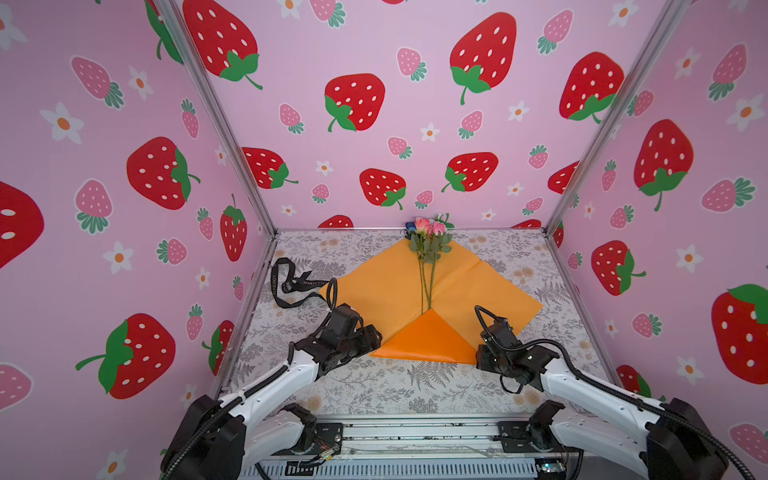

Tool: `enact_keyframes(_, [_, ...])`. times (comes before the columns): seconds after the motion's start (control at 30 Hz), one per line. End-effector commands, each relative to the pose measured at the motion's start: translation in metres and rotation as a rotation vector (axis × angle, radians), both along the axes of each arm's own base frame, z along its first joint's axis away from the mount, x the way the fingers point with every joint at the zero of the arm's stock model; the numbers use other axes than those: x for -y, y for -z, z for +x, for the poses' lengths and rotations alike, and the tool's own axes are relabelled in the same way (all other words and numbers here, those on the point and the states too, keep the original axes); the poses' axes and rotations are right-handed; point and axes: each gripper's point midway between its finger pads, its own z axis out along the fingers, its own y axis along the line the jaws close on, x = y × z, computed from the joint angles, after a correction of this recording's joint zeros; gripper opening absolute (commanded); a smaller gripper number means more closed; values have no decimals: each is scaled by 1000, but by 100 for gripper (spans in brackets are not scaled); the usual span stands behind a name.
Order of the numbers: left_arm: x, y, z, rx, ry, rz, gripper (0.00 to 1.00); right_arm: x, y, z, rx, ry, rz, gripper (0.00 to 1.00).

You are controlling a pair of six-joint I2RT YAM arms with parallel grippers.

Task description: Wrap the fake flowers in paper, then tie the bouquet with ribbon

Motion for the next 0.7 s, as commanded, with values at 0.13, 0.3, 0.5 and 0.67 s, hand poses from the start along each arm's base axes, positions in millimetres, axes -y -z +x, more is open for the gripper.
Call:
enact_keyframes(0.13, [-50, -19, 10, 63, -180, 65, 99, -29, -36, 28, 107, -96, -20, 67])
enact_keyframes(0.3, [-85, -14, 12, 28, -379, 61, 99, -69, -59, 40, 185, -183, -17, 76])
enact_keyframes(0.5, [-91, -18, 23, 34, -377, 6, 99, -129, -66, 41, 231, -337, -102, 88])
enact_keyframes(0.67, [-106, -18, 28, 31, -435, -50, 99, -177, -61, 35, 250, -478, -185, 93])
